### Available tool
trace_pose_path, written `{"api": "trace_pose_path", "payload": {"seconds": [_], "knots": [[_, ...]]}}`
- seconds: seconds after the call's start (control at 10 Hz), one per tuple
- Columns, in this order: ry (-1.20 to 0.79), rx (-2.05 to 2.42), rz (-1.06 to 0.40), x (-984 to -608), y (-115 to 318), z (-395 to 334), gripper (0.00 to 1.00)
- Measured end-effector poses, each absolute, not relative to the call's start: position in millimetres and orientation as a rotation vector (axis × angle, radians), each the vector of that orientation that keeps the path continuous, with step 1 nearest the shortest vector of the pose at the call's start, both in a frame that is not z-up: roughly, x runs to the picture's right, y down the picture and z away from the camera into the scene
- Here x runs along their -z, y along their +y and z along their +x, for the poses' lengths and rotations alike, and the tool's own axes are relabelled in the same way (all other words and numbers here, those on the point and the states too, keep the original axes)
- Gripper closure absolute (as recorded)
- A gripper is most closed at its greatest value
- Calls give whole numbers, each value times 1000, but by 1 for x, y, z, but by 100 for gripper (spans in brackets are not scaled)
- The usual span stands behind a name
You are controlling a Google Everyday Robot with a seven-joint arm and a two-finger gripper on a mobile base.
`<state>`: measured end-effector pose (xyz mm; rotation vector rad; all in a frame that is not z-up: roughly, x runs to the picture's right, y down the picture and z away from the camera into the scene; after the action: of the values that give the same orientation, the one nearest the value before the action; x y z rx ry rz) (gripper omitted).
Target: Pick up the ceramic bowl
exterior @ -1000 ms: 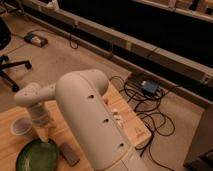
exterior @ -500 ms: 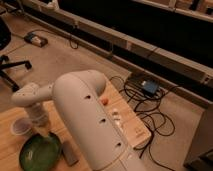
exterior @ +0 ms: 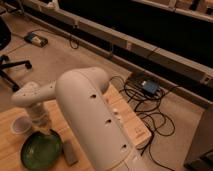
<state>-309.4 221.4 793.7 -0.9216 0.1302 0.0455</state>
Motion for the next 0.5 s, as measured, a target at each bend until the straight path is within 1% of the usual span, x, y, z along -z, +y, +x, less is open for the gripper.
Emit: {"api": "trace_pose_path", "payload": {"seconds": [0.2,0.3,0.5], "knots": [[83,-51,-903,-779,197,-305,100],[47,-64,-881,-766,177,-303,100],[19,-79,-865,-760,164,-301,100]]}}
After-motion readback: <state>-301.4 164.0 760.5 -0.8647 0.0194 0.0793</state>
